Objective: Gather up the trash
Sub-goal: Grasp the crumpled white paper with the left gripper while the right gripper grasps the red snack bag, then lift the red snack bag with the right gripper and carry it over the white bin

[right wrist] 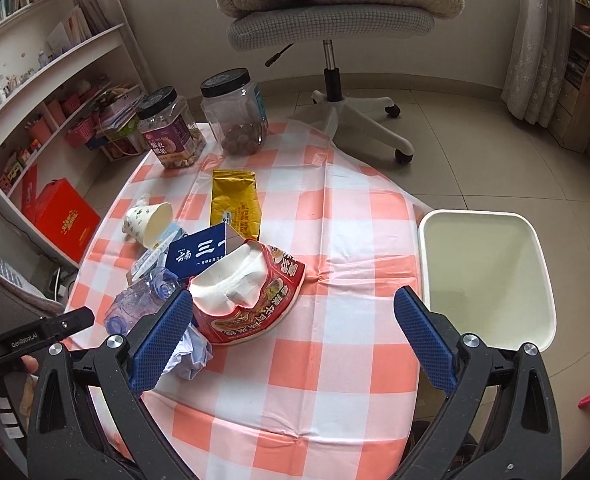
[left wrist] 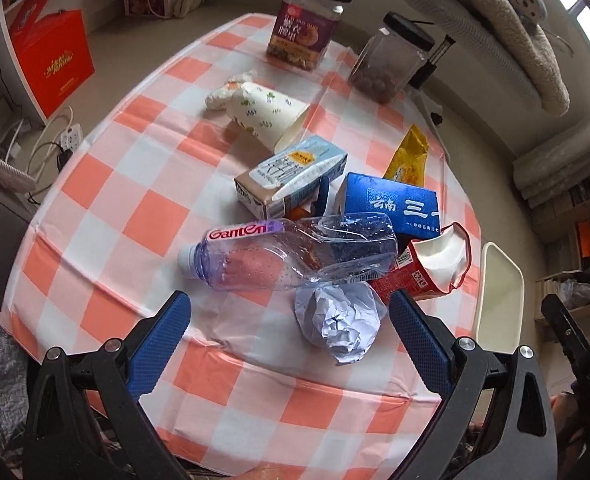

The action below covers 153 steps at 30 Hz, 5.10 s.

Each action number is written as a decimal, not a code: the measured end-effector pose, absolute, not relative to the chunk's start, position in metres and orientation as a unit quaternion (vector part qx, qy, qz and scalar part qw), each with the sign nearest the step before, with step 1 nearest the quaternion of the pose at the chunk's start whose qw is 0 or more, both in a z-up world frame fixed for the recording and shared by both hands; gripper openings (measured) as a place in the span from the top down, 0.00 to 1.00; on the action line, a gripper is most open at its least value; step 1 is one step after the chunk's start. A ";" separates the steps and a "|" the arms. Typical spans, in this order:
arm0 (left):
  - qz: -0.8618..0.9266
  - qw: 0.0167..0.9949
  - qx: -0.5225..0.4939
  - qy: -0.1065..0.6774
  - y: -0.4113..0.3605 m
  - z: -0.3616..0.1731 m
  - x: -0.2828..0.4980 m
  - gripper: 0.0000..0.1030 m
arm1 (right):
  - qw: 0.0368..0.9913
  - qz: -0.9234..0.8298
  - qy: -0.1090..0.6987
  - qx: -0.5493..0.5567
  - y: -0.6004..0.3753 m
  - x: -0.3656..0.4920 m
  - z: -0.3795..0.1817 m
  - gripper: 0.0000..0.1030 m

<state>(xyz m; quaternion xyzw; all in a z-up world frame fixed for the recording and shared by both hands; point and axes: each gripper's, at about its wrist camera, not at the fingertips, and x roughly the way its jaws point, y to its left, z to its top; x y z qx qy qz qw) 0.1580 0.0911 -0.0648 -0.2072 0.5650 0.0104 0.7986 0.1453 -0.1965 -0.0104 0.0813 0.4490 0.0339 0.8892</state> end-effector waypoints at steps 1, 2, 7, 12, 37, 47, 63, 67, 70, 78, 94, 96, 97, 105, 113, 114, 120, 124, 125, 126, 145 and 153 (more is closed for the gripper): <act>0.009 0.774 -0.256 0.579 0.098 -0.077 0.161 0.07 | 0.889 0.037 0.450 0.082 -0.198 0.150 -0.013 0.07; 0.003 0.750 -0.306 0.586 0.105 -0.088 0.162 0.07 | 0.889 0.039 0.449 0.084 -0.199 0.154 -0.015 0.07; 0.022 0.719 -0.402 0.567 0.115 -0.108 0.158 0.07 | 0.881 0.050 0.455 0.118 -0.209 0.163 -0.034 0.07; -0.009 0.716 -0.351 0.603 0.095 -0.105 0.147 0.07 | 0.881 0.053 0.464 0.070 -0.203 0.159 -0.039 0.07; -0.148 0.856 -0.167 0.465 0.044 -0.007 0.129 0.89 | 0.822 0.060 0.524 0.215 -0.187 0.200 -0.085 0.07; -0.114 0.804 -0.063 0.580 0.037 -0.065 0.126 0.23 | 0.830 0.018 0.518 0.206 -0.187 0.203 -0.084 0.07; -0.061 0.782 -0.068 0.616 0.040 -0.113 0.121 0.72 | 0.835 0.015 0.535 0.126 -0.162 0.194 -0.091 0.07; -0.071 0.808 -0.065 0.581 0.041 -0.095 0.115 0.86 | 0.834 0.019 0.539 0.117 -0.154 0.192 -0.093 0.07; -0.094 0.829 -0.072 0.547 0.041 -0.074 0.111 0.86 | 0.834 0.019 0.541 0.109 -0.147 0.192 -0.094 0.07; -0.090 0.885 -0.080 0.450 0.058 -0.014 0.111 0.86 | 0.837 0.014 0.537 0.104 -0.131 0.196 -0.098 0.07; -0.073 0.886 -0.113 0.444 0.082 -0.008 0.119 0.86 | 0.825 -0.049 0.530 0.193 -0.126 0.186 -0.101 0.07; -0.073 0.886 -0.115 0.443 0.082 -0.007 0.119 0.86 | 0.831 -0.064 0.522 0.182 -0.116 0.186 -0.098 0.07; -0.074 0.886 -0.118 0.443 0.083 -0.007 0.120 0.86 | 0.832 -0.066 0.521 0.180 -0.111 0.186 -0.098 0.07; -0.079 0.882 -0.130 0.446 0.089 -0.007 0.124 0.86 | 0.820 -0.090 0.551 0.127 -0.103 0.197 -0.130 0.07; -0.087 0.884 -0.134 0.438 0.091 -0.002 0.121 0.86 | 0.830 -0.101 0.525 0.160 -0.150 0.190 -0.121 0.09; -0.088 0.884 -0.134 0.440 0.091 -0.002 0.121 0.86 | 0.832 -0.101 0.522 0.156 -0.152 0.190 -0.119 0.09; -0.083 0.881 -0.125 0.450 0.086 -0.009 0.125 0.86 | 0.853 -0.064 0.500 0.136 -0.151 0.192 -0.113 0.25; -0.075 0.880 -0.123 0.454 0.084 -0.013 0.127 0.86 | 0.864 -0.035 0.487 0.124 -0.149 0.193 -0.107 0.32; -0.074 0.880 -0.124 0.453 0.084 -0.013 0.128 0.86 | 0.867 -0.028 0.481 0.123 -0.149 0.192 -0.104 0.33; -0.073 0.880 -0.125 0.453 0.083 -0.013 0.129 0.86 | 0.871 -0.022 0.475 0.120 -0.148 0.191 -0.100 0.33; -0.108 0.884 -0.108 0.442 0.024 -0.012 0.148 0.86 | 0.928 -0.050 0.357 0.092 -0.231 0.162 -0.020 0.32; -0.149 0.875 -0.103 0.448 -0.024 -0.017 0.154 0.86 | 0.924 -0.116 0.350 0.104 -0.317 0.146 -0.012 0.31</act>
